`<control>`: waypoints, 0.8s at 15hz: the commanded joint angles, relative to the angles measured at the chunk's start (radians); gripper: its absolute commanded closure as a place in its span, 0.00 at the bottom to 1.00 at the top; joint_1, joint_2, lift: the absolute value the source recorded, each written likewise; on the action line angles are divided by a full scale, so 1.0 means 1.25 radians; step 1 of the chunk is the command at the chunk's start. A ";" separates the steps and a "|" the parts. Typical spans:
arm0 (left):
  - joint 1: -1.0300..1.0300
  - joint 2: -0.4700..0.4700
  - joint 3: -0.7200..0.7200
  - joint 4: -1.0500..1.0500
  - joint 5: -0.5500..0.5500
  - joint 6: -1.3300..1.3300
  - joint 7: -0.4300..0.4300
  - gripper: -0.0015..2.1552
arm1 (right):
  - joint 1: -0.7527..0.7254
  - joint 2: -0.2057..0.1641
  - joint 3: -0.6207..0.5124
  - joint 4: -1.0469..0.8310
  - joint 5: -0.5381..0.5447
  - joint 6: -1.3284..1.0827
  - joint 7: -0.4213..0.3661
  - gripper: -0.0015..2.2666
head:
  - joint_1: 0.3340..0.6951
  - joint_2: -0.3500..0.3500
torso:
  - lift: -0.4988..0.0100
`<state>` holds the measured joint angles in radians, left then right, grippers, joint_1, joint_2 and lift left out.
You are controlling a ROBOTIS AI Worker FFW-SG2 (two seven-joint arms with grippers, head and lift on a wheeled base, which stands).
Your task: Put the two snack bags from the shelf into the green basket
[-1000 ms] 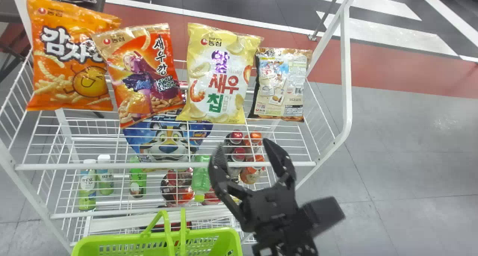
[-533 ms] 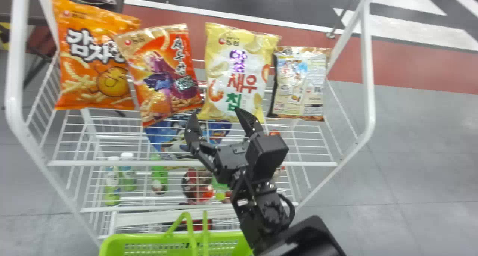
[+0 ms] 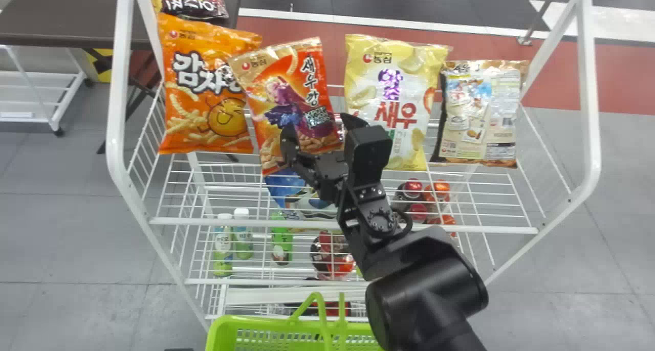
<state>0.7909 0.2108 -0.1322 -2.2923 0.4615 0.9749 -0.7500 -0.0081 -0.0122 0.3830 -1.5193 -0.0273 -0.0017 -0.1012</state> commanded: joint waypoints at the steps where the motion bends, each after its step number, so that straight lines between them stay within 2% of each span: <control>1: -0.002 0.002 0.000 0.000 0.000 0.000 0.000 0.79 | -0.068 0.011 0.003 0.094 -0.002 -0.024 0.001 0.05 | 1.00 0.40 | 0.96; 3: -0.002 0.002 0.003 0.004 0.000 0.000 0.000 0.79 | -0.106 0.011 0.003 0.154 -0.010 -0.038 0.005 0.05 | 1.00 0.41 | 0.96; 12: -0.029 0.002 -0.002 0.029 0.010 -0.002 0.002 0.79 | -0.156 0.011 0.018 0.190 -0.011 -0.034 0.018 0.05 | 1.00 0.42 | 0.96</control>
<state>0.7601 0.2143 -0.1334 -2.2623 0.4728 0.9729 -0.7469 -0.1904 -0.0015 0.4010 -1.2917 -0.0365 -0.0457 -0.0813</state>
